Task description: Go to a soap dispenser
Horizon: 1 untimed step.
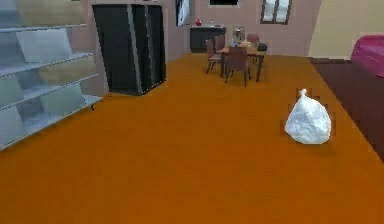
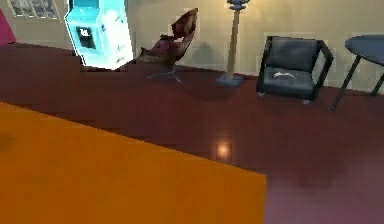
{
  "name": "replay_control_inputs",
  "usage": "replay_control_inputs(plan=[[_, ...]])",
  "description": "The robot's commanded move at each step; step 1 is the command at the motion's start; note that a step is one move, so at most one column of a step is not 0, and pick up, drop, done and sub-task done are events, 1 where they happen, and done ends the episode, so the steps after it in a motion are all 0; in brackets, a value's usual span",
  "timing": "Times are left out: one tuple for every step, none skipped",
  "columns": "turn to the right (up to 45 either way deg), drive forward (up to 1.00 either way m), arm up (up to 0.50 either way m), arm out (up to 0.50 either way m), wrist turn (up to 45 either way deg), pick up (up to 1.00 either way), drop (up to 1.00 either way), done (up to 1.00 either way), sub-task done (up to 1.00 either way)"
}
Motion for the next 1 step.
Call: replay_control_inputs(plan=[[0.0,1.0,0.0,0.0,0.0,0.0,0.0,0.0,0.0]])
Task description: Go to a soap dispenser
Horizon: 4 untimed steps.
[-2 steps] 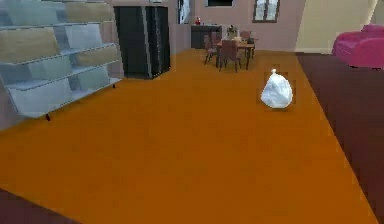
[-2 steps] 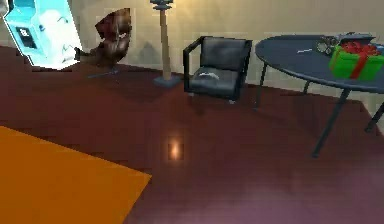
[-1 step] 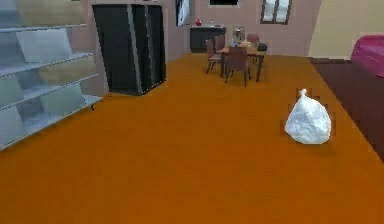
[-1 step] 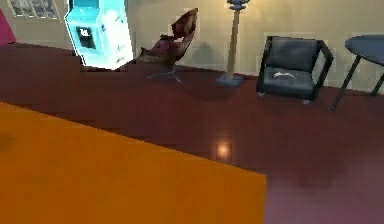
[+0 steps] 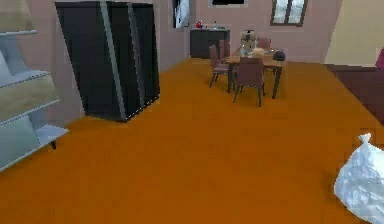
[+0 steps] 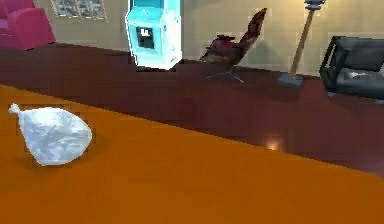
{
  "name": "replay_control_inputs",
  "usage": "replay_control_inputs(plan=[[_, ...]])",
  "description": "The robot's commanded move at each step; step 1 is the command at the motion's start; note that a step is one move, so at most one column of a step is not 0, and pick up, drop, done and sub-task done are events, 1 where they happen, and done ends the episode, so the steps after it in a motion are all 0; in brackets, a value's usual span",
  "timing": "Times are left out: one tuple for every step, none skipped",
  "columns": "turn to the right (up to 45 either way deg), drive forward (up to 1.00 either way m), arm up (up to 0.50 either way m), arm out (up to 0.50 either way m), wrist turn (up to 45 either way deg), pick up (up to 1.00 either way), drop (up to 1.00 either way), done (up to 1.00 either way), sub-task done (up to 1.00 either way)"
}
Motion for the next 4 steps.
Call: replay_control_inputs(plan=[[0.0,1.0,0.0,0.0,0.0,0.0,0.0,0.0,0.0],[0.0,1.0,0.0,0.0,0.0,0.0,0.0,0.0,0.0],[0.0,1.0,0.0,0.0,0.0,0.0,0.0,0.0,0.0],[-3.0,0.0,0.0,0.0,0.0,0.0,0.0,0.0,0.0]])
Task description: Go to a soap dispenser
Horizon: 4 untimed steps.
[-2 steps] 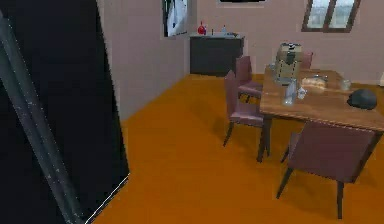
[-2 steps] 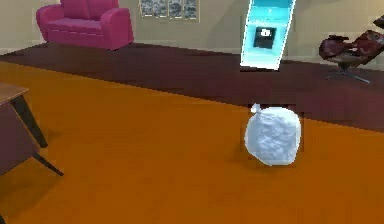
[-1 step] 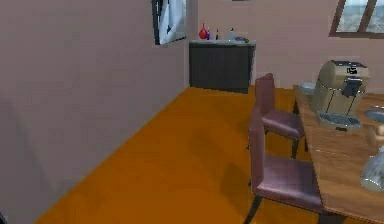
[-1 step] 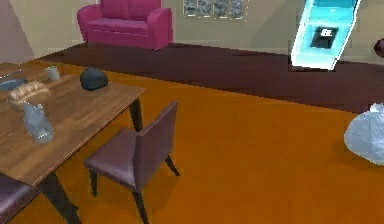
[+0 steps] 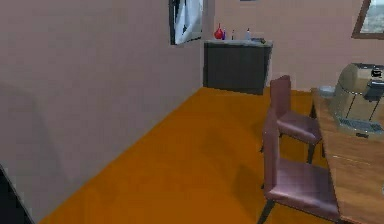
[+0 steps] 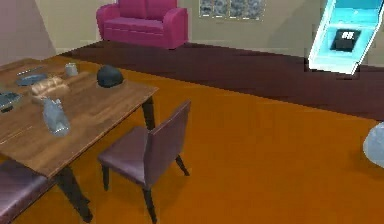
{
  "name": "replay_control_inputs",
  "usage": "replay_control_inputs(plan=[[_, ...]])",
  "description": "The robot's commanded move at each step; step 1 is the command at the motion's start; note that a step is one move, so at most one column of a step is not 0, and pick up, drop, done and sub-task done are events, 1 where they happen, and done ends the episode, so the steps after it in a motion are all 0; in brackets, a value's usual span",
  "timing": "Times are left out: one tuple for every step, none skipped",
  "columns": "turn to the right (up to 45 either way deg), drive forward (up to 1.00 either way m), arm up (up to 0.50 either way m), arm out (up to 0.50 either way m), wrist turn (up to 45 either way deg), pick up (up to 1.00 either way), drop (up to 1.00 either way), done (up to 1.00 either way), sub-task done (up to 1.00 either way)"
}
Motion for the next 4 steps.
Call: replay_control_inputs(plan=[[0.0,0.4,0.0,0.0,0.0,0.0,0.0,0.0,0.0],[-18.0,0.0,0.0,0.0,0.0,0.0,0.0,0.0,0.0],[0.0,0.4,0.0,0.0,0.0,0.0,0.0,0.0,0.0],[27.0,0.0,0.0,0.0,0.0,0.0,0.0,0.0,0.0]])
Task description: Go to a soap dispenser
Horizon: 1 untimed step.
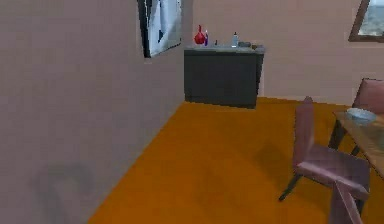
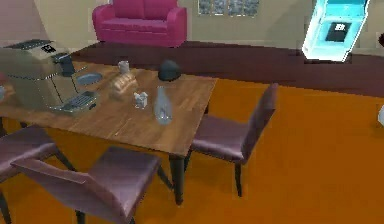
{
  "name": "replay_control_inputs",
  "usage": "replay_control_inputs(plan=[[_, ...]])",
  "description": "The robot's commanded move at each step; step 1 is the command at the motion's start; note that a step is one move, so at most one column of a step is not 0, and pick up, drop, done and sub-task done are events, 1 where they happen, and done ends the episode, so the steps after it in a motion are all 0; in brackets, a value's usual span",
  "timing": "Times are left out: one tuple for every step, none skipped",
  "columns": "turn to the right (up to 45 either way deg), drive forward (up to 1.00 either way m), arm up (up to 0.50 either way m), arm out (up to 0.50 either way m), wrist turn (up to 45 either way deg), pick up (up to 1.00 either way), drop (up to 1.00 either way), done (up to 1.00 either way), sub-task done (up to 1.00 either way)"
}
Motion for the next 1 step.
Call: replay_control_inputs(plan=[[0.0,1.0,0.0,0.0,0.0,0.0,0.0,0.0,0.0]])
